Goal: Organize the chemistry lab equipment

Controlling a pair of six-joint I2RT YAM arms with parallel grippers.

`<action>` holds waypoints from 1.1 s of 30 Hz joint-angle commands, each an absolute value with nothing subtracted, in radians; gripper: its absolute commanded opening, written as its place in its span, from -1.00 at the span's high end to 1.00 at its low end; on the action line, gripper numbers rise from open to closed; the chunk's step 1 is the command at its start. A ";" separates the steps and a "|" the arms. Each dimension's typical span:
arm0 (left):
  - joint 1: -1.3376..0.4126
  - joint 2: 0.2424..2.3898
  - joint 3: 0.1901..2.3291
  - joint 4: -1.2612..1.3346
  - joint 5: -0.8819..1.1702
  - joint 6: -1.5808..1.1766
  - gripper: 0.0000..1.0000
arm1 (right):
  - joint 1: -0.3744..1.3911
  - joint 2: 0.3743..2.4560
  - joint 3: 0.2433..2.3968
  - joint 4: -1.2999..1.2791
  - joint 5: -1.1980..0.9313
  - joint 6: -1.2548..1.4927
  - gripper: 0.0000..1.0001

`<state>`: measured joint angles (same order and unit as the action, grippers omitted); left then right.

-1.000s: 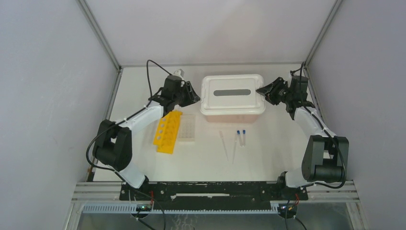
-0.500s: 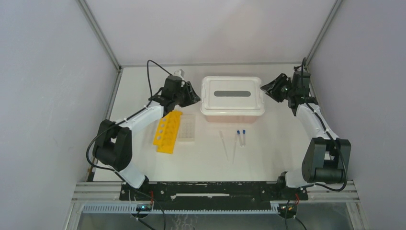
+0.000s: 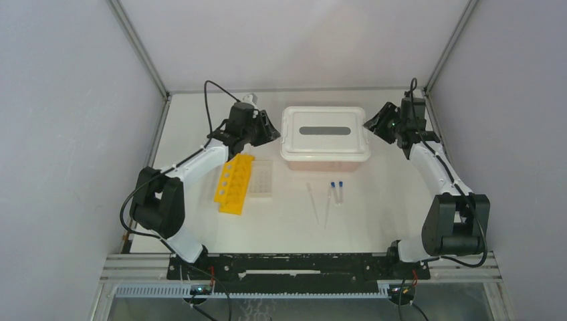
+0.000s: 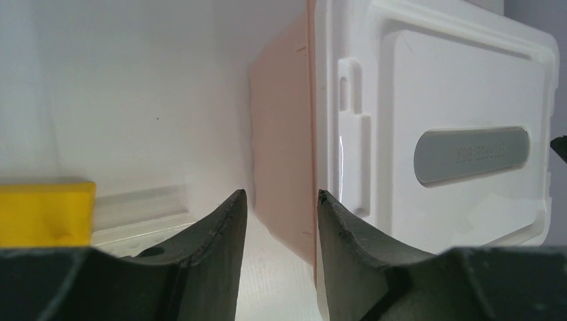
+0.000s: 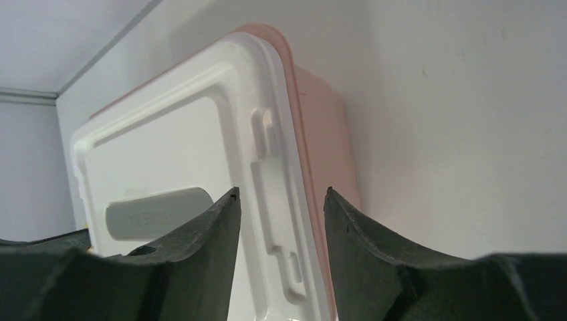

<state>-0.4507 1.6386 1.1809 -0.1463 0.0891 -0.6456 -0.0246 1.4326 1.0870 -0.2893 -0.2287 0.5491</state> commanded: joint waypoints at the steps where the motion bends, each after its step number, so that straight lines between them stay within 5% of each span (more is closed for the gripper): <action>1: -0.462 1.640 1.256 -0.129 0.104 -0.627 0.04 | -0.003 1.413 1.135 -0.308 -0.150 0.493 -0.13; 21: -0.471 1.647 1.266 -0.129 0.107 -0.630 0.04 | 0.066 1.483 1.140 -0.350 -0.069 0.463 -0.10; 33: -0.471 1.657 1.280 -0.130 0.104 -0.628 0.03 | 0.090 1.506 1.142 -0.328 -0.079 0.479 0.38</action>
<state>-0.4580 1.6520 1.1923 -0.1532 0.0834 -0.6453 0.0753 1.4834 1.1088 -0.3420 -0.0860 0.4747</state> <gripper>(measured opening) 0.480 0.418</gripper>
